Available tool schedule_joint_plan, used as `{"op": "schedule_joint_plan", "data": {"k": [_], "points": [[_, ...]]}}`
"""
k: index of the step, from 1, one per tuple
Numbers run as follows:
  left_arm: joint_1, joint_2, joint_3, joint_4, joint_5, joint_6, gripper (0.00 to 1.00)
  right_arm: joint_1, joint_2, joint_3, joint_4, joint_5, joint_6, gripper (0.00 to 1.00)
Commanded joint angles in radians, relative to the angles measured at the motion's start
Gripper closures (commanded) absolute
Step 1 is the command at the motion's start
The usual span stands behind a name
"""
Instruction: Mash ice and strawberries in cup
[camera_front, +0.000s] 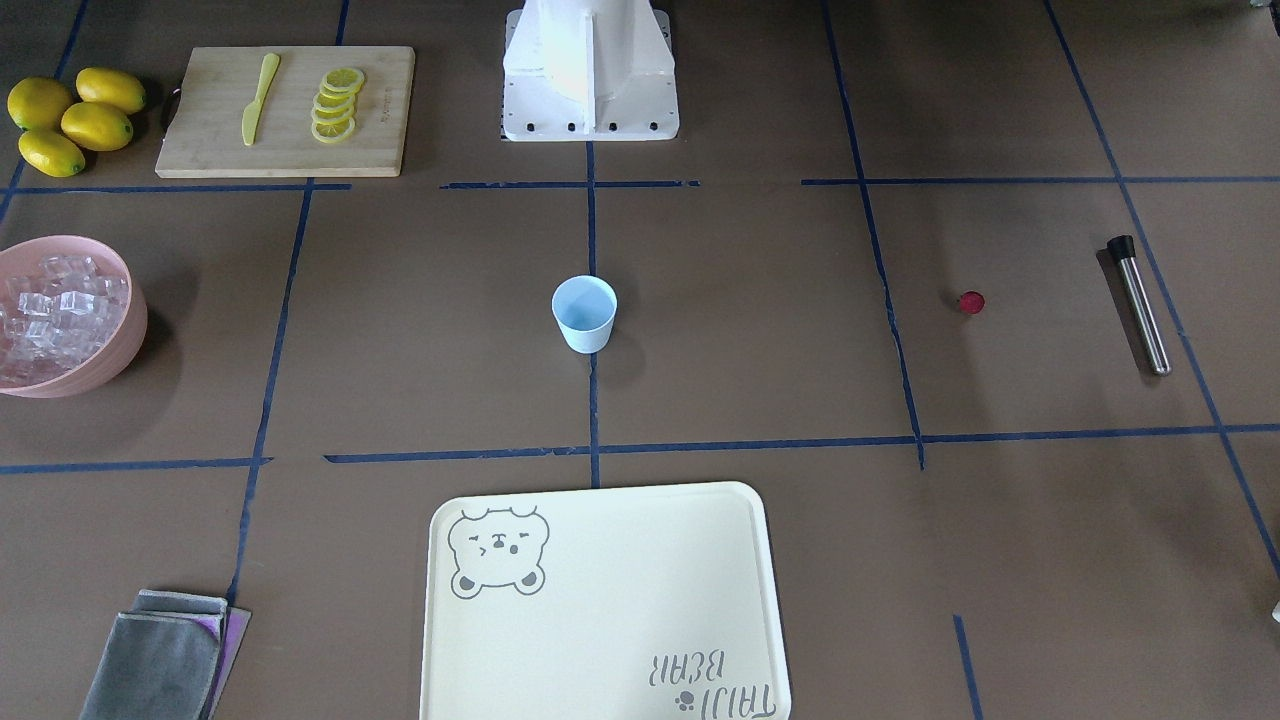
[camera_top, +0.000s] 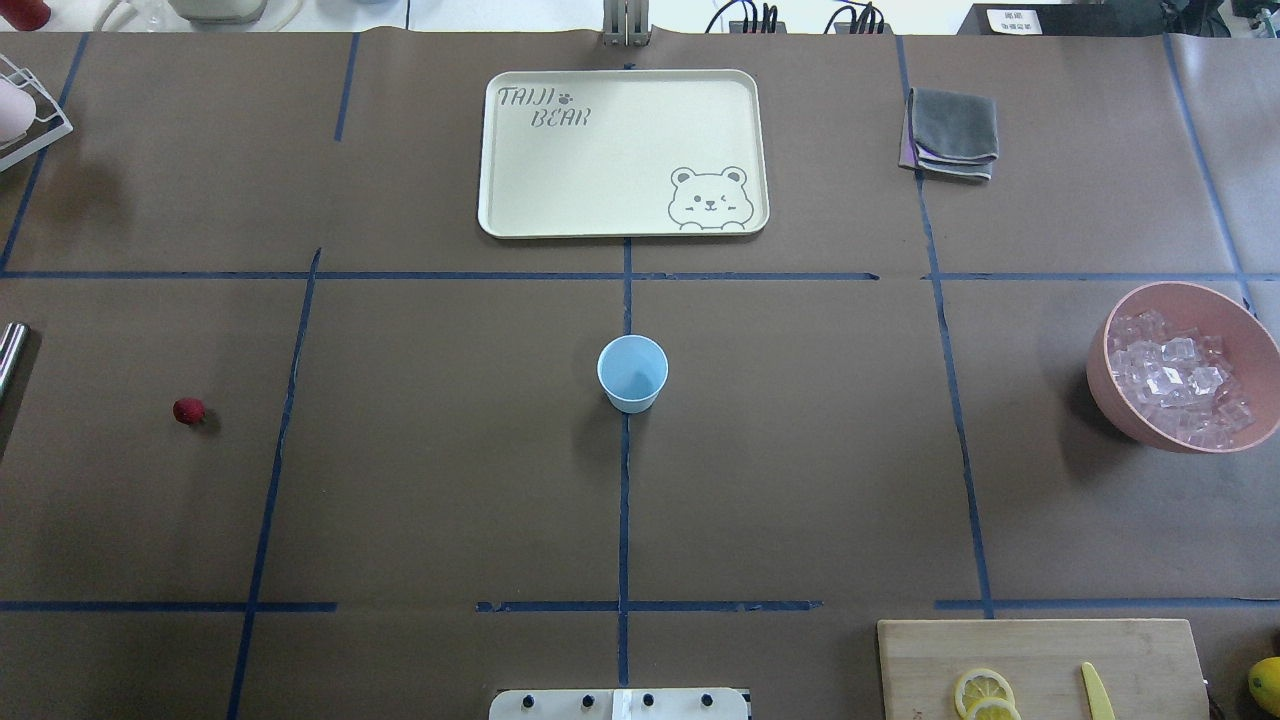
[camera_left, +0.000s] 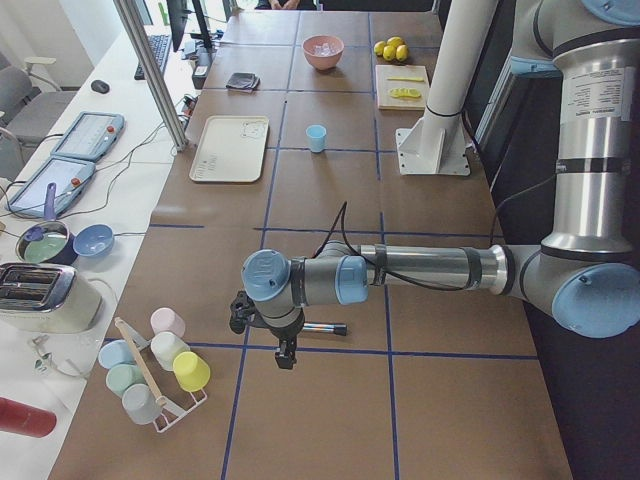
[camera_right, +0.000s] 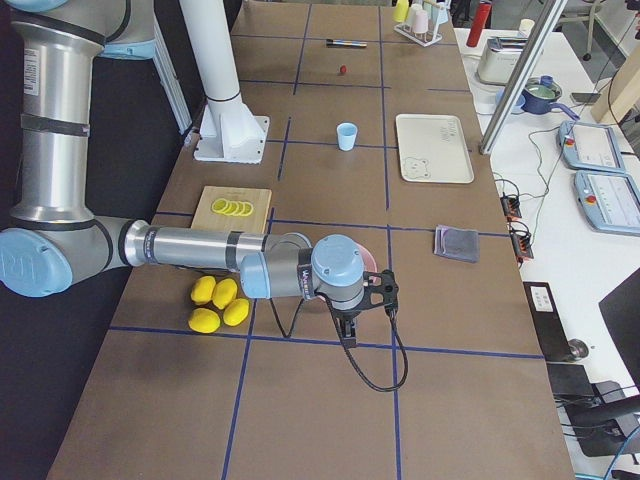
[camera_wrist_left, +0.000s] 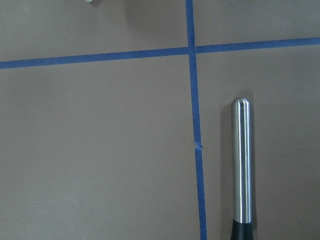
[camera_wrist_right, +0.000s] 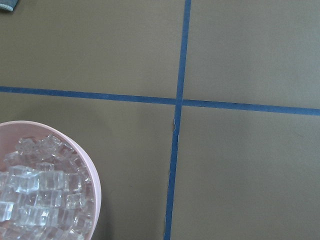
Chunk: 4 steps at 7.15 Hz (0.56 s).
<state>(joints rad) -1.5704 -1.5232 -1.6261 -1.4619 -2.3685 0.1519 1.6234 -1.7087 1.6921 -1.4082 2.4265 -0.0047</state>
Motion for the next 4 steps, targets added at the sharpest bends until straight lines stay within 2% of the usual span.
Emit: {"op": "schedule_joint_plan", "data": {"k": [1,4], "points": [[0.0,0.0,0.002,0.0,0.0,0.001,0.0,-0.002,0.001,0.0,0.0,0.002,0.002,0.0],[0.0,0.0,0.005,0.0,0.0,0.002,0.0,-0.028,0.011,0.0,0.008,0.002,0.002,0.0]]}}
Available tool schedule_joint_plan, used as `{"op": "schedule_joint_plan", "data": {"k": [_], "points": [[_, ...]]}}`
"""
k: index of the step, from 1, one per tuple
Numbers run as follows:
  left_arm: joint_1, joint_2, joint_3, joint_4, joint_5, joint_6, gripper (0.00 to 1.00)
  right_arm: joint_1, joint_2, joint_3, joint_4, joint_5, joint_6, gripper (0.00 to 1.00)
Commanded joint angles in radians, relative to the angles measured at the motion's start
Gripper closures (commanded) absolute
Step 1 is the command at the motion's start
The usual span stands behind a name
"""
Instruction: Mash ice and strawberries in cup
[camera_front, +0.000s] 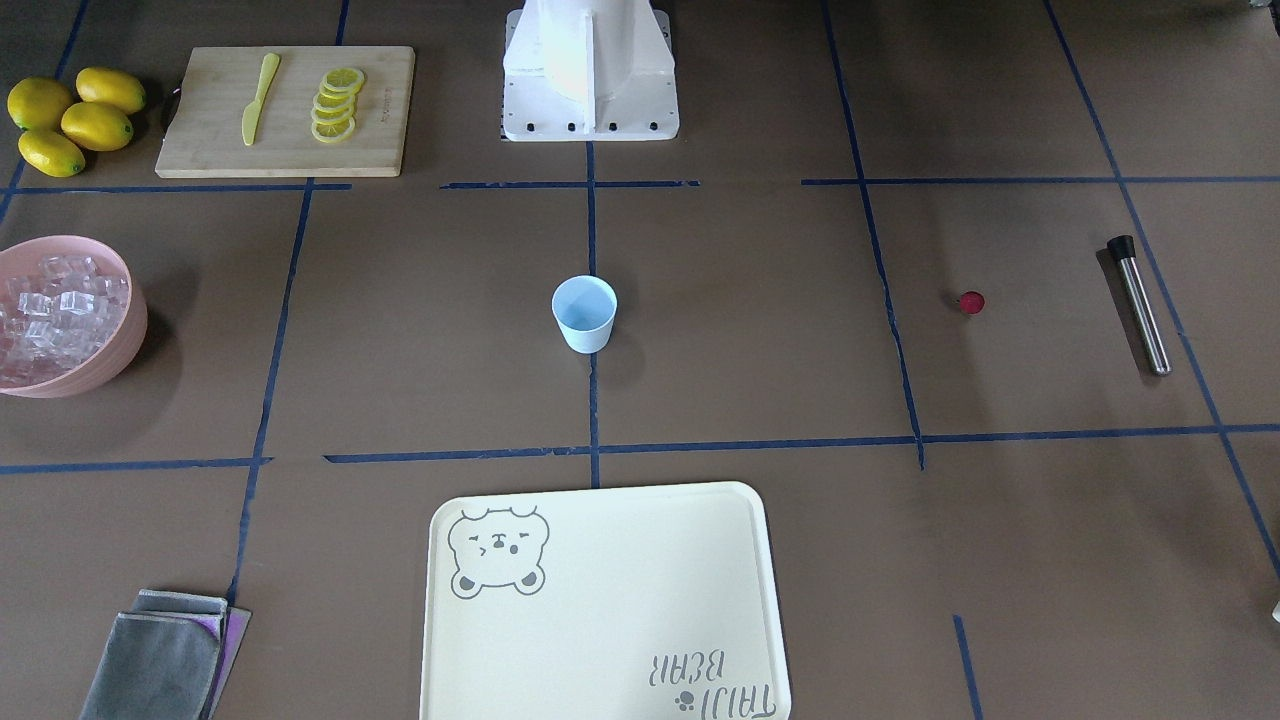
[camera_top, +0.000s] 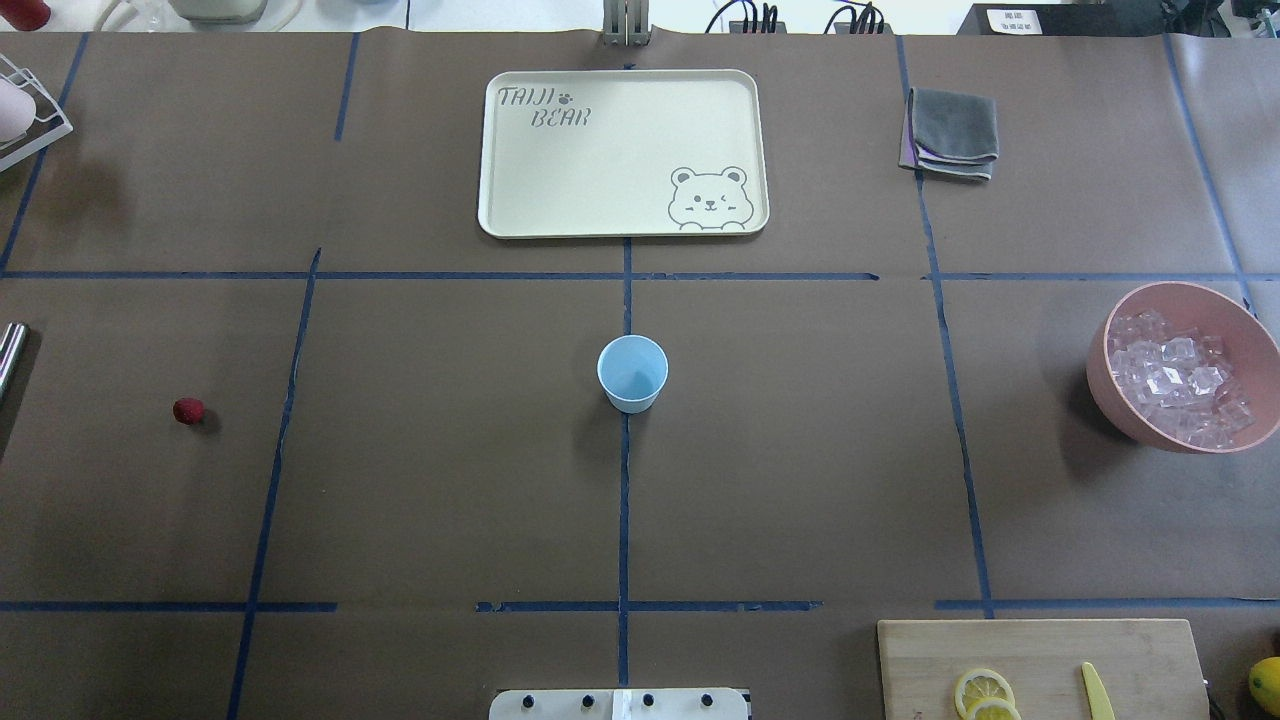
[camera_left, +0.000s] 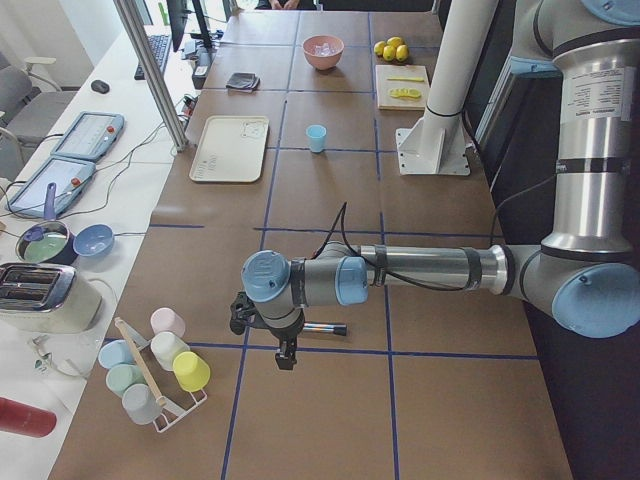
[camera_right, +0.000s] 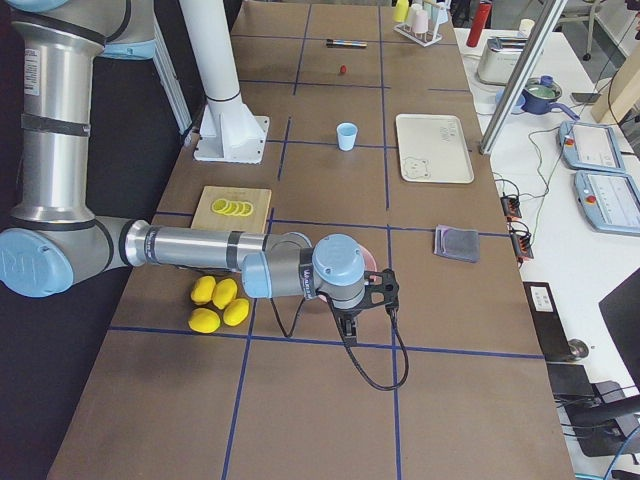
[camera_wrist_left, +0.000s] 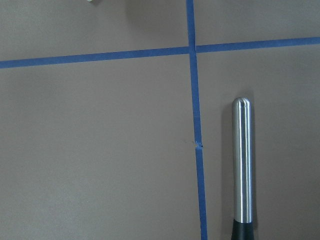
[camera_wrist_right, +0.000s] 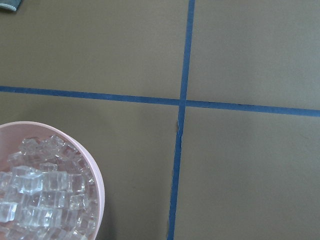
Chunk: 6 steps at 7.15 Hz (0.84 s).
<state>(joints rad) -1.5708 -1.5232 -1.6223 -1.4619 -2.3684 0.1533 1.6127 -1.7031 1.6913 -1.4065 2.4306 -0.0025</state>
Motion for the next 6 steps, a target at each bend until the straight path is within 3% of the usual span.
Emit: {"op": "schedule_joint_plan", "data": {"k": [1,2,4,6], "points": [[0.001,0.0,0.001,0.0,0.0,0.002,0.0,-0.034,0.005,0.039,0.009,0.002,0.001,0.0],[0.0,0.0,-0.002,0.0,0.0,0.002,0.0,-0.051,0.016,0.103,0.007,-0.002,0.013,0.0],[0.0,0.002,-0.005,0.0,-0.002,0.002,0.0,-0.101,0.036,0.131,0.001,-0.013,0.065,0.0],[0.0,0.002,-0.007,0.0,-0.002,0.002,0.0,-0.26,0.028,0.227,0.003,-0.143,0.227,0.0]]}}
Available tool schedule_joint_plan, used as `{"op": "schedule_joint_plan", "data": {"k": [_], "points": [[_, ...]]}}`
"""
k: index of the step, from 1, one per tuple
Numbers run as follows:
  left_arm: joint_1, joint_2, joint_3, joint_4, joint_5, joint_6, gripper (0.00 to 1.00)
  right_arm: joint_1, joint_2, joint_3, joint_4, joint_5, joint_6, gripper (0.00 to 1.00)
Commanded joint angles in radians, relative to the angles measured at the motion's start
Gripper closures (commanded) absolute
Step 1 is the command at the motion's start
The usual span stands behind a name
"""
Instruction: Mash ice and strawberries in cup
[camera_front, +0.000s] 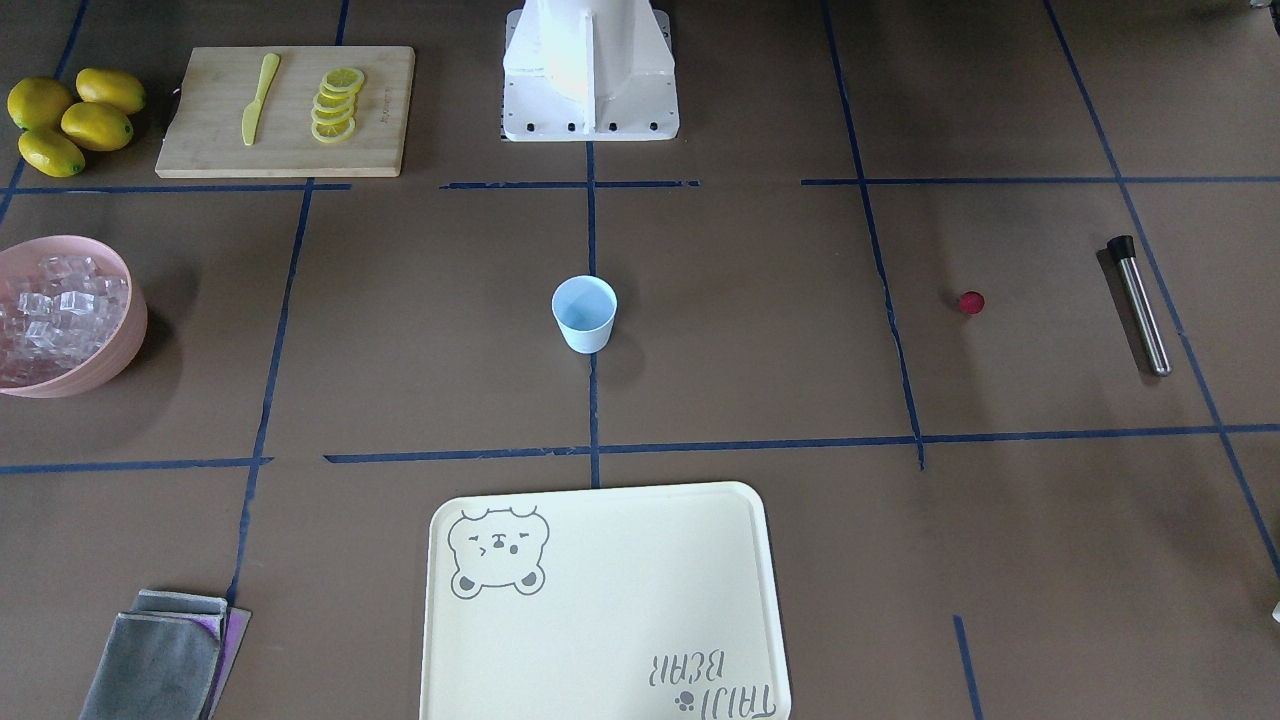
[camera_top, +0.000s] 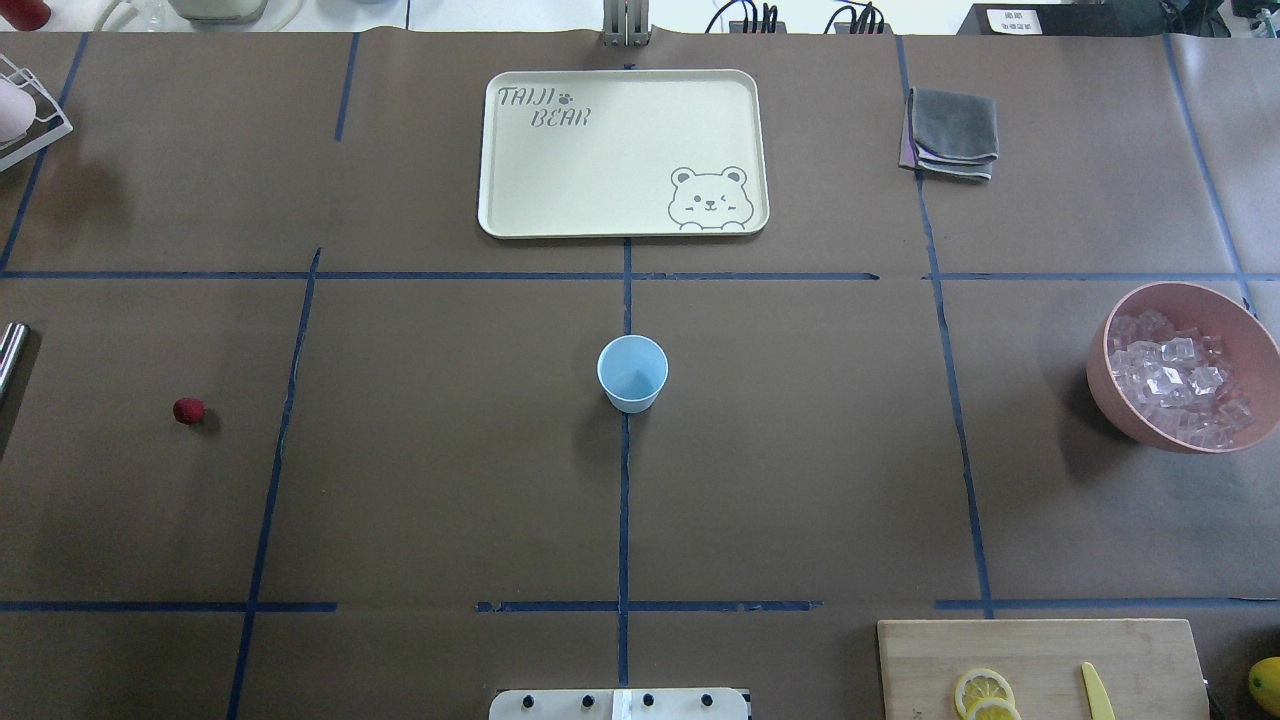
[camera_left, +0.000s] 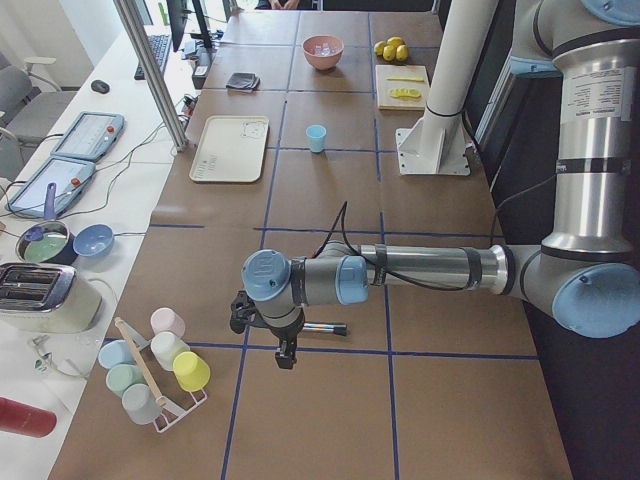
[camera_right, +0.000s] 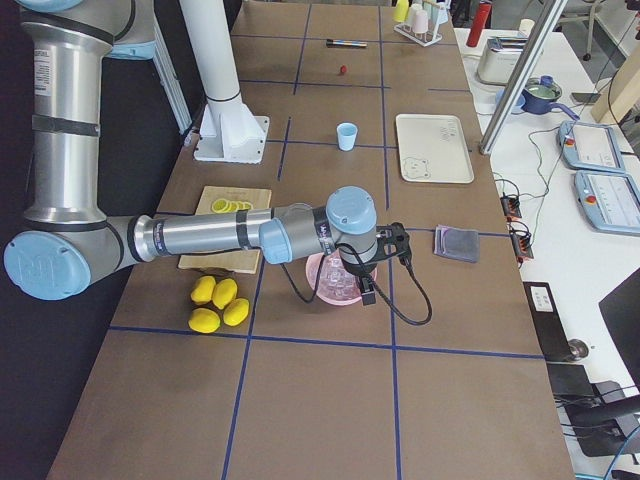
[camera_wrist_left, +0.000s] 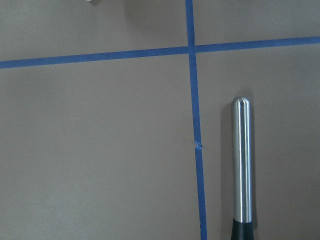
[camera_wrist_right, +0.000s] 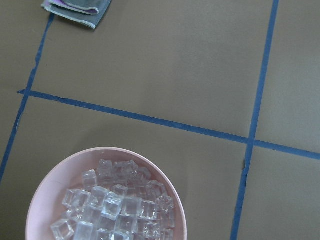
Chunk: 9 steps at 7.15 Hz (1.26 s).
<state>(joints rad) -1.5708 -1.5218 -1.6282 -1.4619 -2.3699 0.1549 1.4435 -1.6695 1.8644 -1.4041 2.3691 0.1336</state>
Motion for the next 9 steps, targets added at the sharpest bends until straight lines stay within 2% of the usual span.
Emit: {"op": "schedule_joint_plan", "data": {"k": [1,3,4,7,9], "points": [[0.0,0.0,-0.001,0.0,0.0,0.0,0.0,-0.098,-0.016,0.056,0.002,-0.082,0.104,0.02],[0.0,0.0,-0.001,0.0,0.0,0.0,0.0,-0.181,-0.036,0.045,0.005,-0.09,0.107,0.27],[0.0,0.0,-0.001,0.0,0.0,0.0,0.0,-0.211,-0.036,0.03,0.007,-0.091,0.107,0.32],[0.0,0.0,-0.001,0.0,0.0,0.0,0.0,-0.261,-0.035,-0.014,0.007,-0.09,0.107,0.39],[0.0,0.0,-0.001,0.0,0.0,0.0,0.0,-0.294,-0.035,-0.025,0.007,-0.105,0.106,0.39]]}}
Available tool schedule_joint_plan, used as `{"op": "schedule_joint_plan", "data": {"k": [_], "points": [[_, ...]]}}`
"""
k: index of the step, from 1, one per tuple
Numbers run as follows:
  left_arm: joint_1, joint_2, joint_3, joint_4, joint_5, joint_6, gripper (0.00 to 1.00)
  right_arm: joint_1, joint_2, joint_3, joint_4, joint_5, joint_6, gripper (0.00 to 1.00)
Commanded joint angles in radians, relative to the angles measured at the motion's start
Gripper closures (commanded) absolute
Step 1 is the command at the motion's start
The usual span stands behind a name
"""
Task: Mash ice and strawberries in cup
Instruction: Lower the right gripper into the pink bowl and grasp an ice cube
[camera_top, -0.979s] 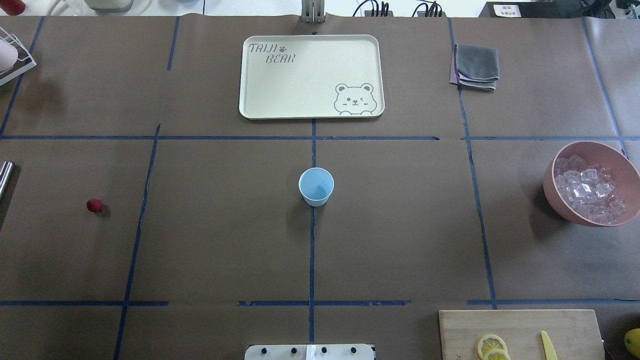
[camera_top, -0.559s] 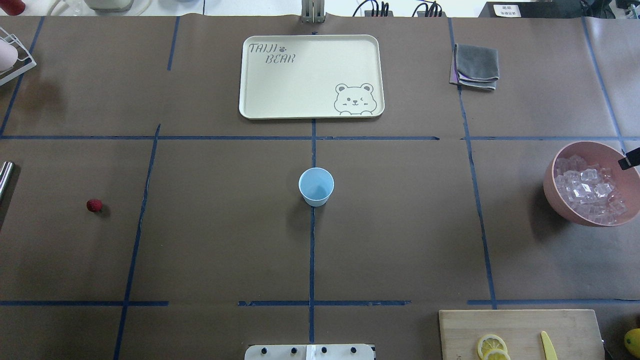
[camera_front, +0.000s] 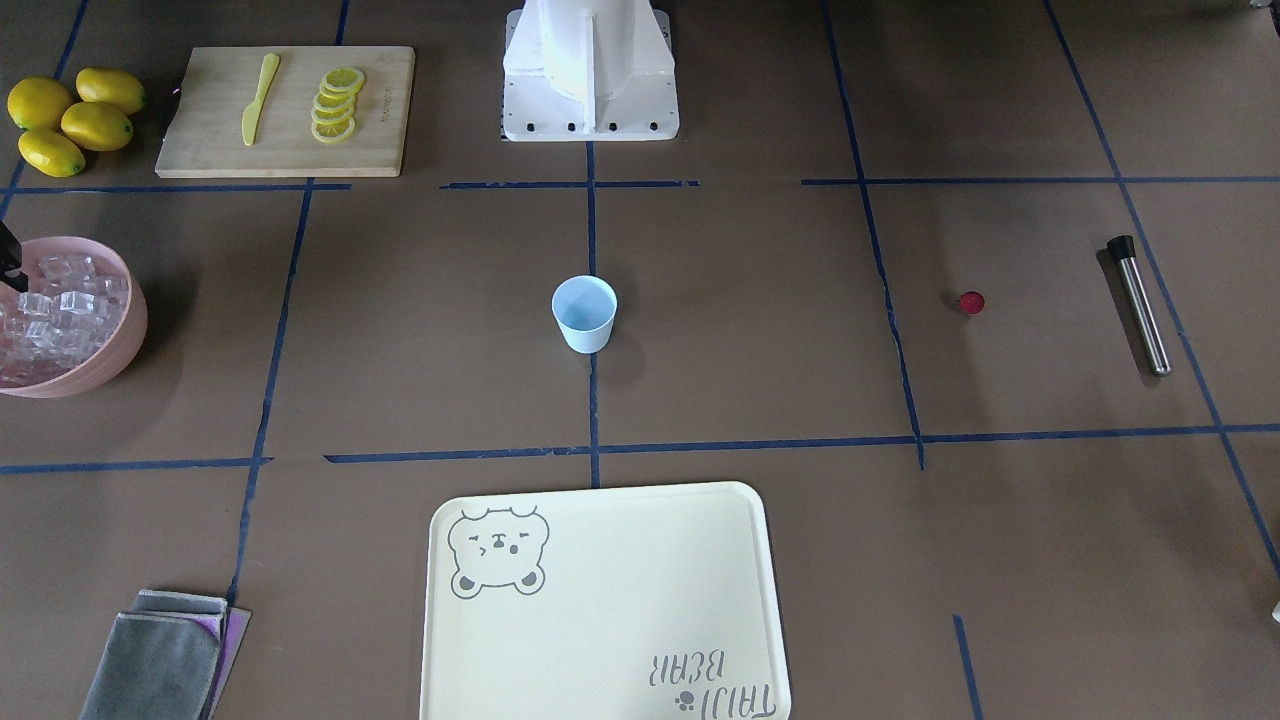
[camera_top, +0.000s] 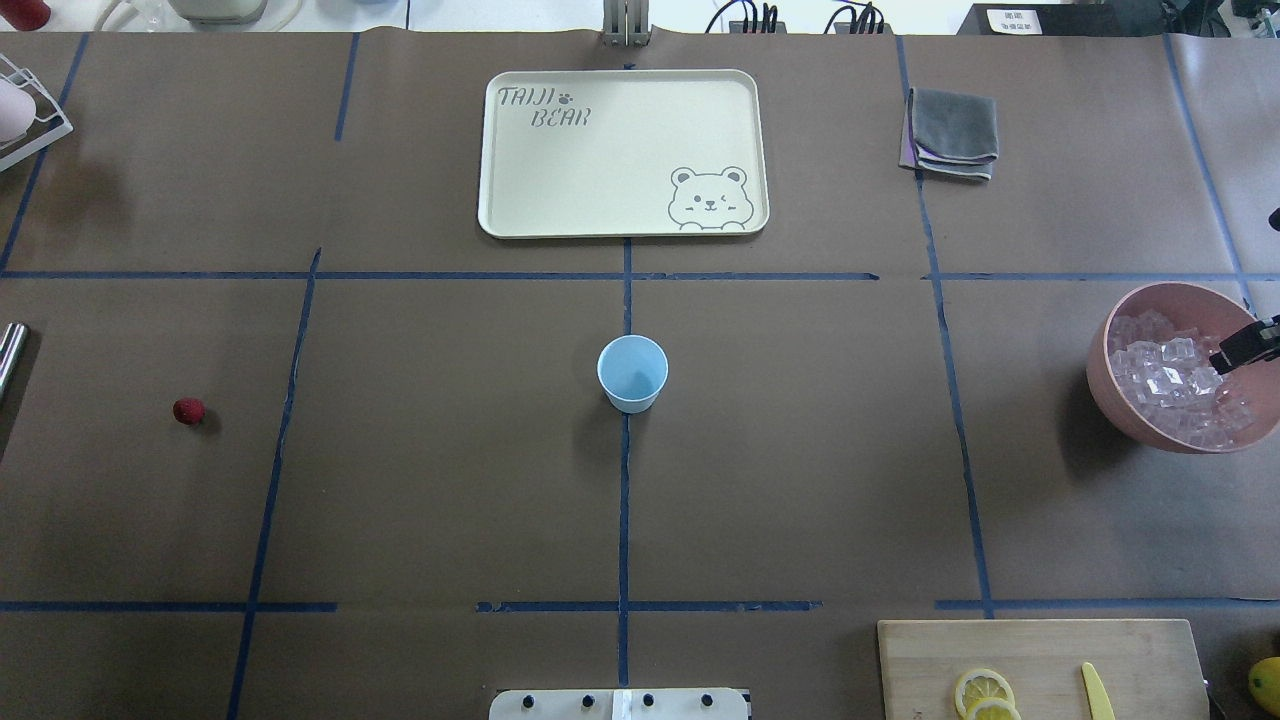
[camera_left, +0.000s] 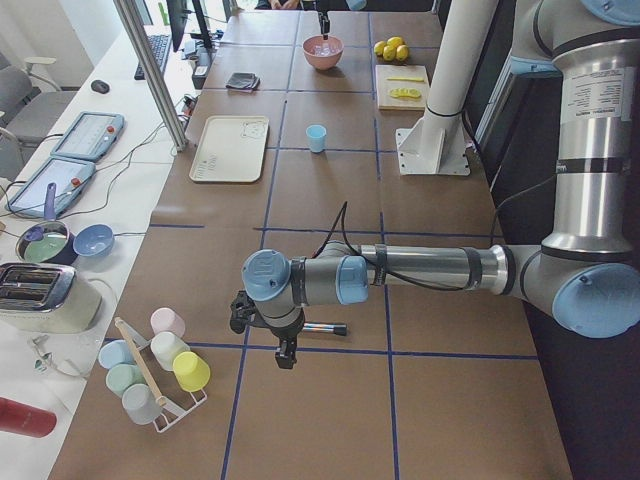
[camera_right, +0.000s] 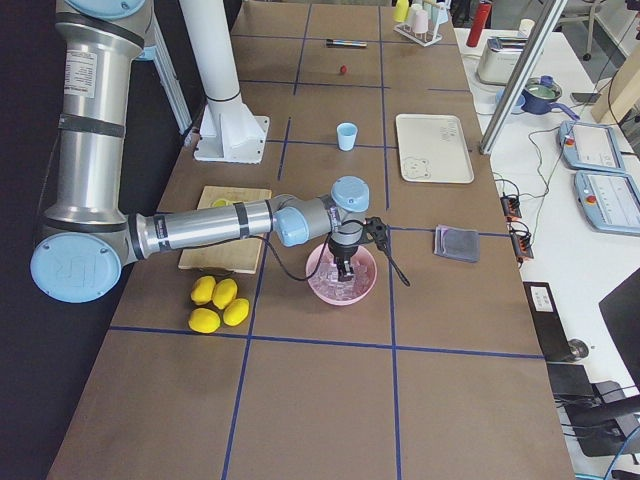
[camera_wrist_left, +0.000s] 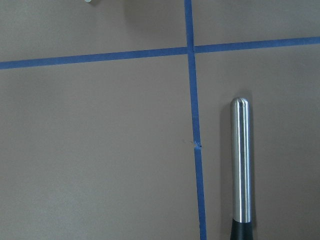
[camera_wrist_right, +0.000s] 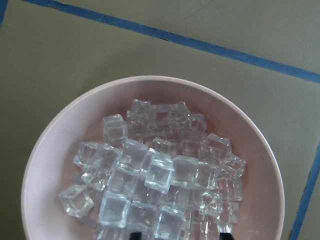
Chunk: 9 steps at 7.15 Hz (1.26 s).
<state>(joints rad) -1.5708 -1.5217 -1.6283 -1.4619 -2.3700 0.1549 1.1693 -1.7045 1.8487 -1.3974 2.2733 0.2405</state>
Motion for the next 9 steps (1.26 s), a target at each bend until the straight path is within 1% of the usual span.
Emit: {"op": "schedule_joint_plan", "data": {"k": [1,4,9], "points": [[0.0,0.0,-0.001,0.0,0.0,0.0,0.0,-0.029,0.002,-0.014,0.0,-0.021,-0.001,0.39],[0.0,0.0,-0.002,0.0,0.0,0.0,0.0,-0.068,0.02,-0.045,0.002,-0.035,-0.001,0.4],[0.0,-0.003,-0.004,-0.002,0.0,0.0,0.0,-0.066,0.016,-0.054,0.0,-0.035,-0.004,0.42]]}}
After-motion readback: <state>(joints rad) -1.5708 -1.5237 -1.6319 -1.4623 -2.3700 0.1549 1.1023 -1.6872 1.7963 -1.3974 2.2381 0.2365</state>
